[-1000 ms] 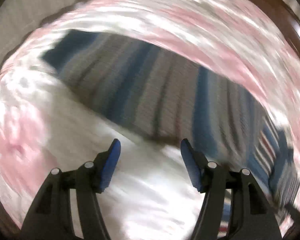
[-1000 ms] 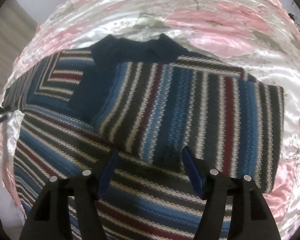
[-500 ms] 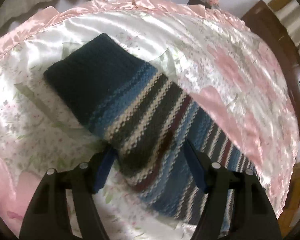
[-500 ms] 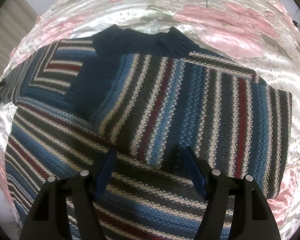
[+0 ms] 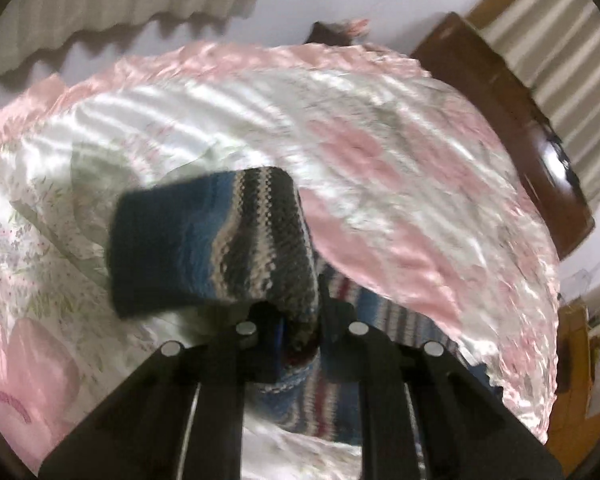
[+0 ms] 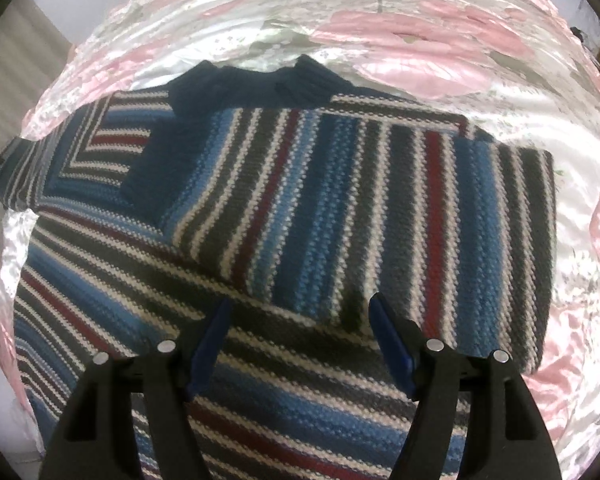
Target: Fold small clothes
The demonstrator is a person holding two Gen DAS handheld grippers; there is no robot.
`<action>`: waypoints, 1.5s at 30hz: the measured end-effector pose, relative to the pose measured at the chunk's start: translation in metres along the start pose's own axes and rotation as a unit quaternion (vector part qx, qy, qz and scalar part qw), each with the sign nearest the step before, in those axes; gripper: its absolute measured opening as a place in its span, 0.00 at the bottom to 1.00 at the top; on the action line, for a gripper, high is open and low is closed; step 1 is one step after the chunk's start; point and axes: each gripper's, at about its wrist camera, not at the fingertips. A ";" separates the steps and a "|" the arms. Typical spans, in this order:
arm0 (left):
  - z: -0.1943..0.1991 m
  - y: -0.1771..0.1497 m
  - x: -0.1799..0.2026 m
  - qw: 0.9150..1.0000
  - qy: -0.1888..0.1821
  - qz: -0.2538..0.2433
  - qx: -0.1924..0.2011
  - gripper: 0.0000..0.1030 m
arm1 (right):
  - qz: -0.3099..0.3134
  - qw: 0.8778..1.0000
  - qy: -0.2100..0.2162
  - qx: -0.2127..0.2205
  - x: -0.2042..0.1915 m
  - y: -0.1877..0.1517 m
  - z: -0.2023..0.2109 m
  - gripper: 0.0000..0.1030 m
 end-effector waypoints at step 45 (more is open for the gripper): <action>-0.080 -0.233 0.234 0.941 -0.089 -0.263 -0.192 0.75 | -0.052 0.998 0.018 -0.008 0.059 -0.009 -0.003 0.73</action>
Point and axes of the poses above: each gripper's, at about its wrist camera, not at the fingertips, and z roughly against the way its jaws point, x to its right, y to its top, and after that the axes turned 12 degrees about -x, right-handed
